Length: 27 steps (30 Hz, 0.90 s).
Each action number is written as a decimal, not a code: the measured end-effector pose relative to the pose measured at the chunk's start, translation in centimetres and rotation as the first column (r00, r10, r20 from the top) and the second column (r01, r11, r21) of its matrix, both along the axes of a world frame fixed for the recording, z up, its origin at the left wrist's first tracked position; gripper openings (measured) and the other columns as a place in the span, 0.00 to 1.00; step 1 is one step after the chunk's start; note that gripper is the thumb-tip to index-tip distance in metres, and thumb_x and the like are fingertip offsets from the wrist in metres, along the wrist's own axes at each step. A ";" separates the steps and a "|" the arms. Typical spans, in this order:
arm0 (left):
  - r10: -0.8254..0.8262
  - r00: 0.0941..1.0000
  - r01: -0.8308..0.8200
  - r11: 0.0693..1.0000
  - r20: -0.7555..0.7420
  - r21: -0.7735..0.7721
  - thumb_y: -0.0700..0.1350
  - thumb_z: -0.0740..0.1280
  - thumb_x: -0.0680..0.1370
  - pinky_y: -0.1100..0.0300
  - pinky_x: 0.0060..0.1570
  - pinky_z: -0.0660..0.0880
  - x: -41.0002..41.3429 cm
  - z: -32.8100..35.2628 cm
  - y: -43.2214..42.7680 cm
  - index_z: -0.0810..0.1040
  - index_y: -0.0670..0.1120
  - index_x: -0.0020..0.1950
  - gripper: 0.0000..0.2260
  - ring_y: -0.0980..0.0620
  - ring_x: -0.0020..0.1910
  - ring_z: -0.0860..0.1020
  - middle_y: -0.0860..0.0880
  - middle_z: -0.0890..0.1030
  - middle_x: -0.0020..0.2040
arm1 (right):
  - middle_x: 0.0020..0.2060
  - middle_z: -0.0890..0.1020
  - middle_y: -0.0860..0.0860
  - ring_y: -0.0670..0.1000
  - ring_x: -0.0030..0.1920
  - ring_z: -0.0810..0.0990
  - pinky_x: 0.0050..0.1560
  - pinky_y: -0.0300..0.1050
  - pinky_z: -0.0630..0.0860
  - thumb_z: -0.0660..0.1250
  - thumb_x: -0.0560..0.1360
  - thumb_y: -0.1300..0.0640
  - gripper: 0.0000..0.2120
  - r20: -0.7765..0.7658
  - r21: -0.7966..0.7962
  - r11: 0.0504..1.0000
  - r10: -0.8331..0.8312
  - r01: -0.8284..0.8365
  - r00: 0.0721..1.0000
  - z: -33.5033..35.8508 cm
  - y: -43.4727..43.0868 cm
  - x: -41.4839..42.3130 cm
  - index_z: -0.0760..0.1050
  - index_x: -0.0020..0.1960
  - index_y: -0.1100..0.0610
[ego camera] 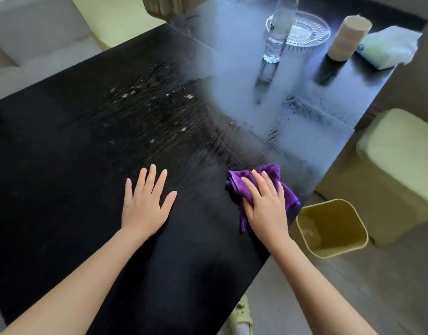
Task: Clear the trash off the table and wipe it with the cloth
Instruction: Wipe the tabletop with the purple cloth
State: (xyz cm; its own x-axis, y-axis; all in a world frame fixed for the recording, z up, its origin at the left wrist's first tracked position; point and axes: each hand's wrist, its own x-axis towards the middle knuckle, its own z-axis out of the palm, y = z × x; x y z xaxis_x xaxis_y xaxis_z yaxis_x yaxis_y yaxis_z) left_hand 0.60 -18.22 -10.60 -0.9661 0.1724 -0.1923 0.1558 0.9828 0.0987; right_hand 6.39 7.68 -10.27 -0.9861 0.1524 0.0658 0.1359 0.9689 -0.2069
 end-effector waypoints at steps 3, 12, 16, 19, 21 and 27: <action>0.001 1.000 -0.001 1.000 -0.020 0.001 0.65 0.35 0.73 0.45 0.75 0.40 0.9 -0.3 -0.9 0.46 0.52 0.78 0.35 0.50 0.78 0.44 0.50 0.46 0.79 | 0.66 0.77 0.54 0.60 0.68 0.73 0.66 0.61 0.69 0.58 0.71 0.50 0.24 -0.007 0.003 0.994 -0.109 0.109 0.994 -0.1 -2.8 2.4 0.77 0.64 0.54; -0.003 0.998 0.002 1.000 -0.057 -0.019 0.64 0.38 0.75 0.43 0.75 0.44 1.0 -0.6 -0.9 0.49 0.52 0.77 0.32 0.50 0.78 0.48 0.49 0.50 0.79 | 0.74 0.65 0.53 0.58 0.75 0.61 0.72 0.61 0.57 0.64 0.76 0.55 0.22 0.084 -0.104 0.986 0.142 -0.133 0.986 -0.1 -10.4 -10.0 0.69 0.70 0.54; -0.007 0.995 0.006 1.000 -0.099 -0.006 0.63 0.42 0.77 0.44 0.75 0.47 1.0 -0.9 -1.0 0.54 0.52 0.77 0.30 0.49 0.78 0.52 0.49 0.54 0.78 | 0.76 0.62 0.52 0.56 0.77 0.57 0.74 0.58 0.52 0.58 0.80 0.52 0.21 0.042 -0.111 0.948 0.304 -0.298 0.952 -0.6 -12.2 -19.3 0.66 0.72 0.52; -0.021 0.988 0.021 1.000 -0.152 -0.005 0.62 0.46 0.78 0.45 0.71 0.48 1.1 -1.2 -1.1 0.59 0.51 0.76 0.29 0.48 0.77 0.58 0.48 0.60 0.77 | 0.75 0.64 0.51 0.55 0.77 0.57 0.74 0.58 0.52 0.58 0.80 0.50 0.21 0.042 -0.119 0.923 0.372 -0.365 0.927 -0.9 -13.2 -24.5 0.67 0.72 0.51; -0.026 0.987 0.028 1.000 -0.156 0.009 0.62 0.46 0.78 0.45 0.72 0.47 1.0 -1.4 -1.1 0.58 0.51 0.76 0.29 0.49 0.77 0.56 0.48 0.59 0.77 | 0.74 0.65 0.51 0.55 0.77 0.57 0.74 0.58 0.52 0.58 0.80 0.49 0.21 0.034 -0.122 0.918 0.384 -0.377 0.923 -1.0 -13.4 -25.8 0.67 0.72 0.51; 0.048 0.996 -0.038 0.993 -0.079 0.114 0.60 0.41 0.78 0.49 0.76 0.42 0.9 -0.6 -0.9 0.46 0.48 0.77 0.31 0.55 0.78 0.46 0.51 0.49 0.79 | 0.73 0.68 0.50 0.53 0.76 0.60 0.73 0.54 0.54 0.61 0.79 0.50 0.20 -0.013 -0.134 0.877 0.464 -0.461 0.886 -0.4 -11.1 -18.9 0.70 0.70 0.52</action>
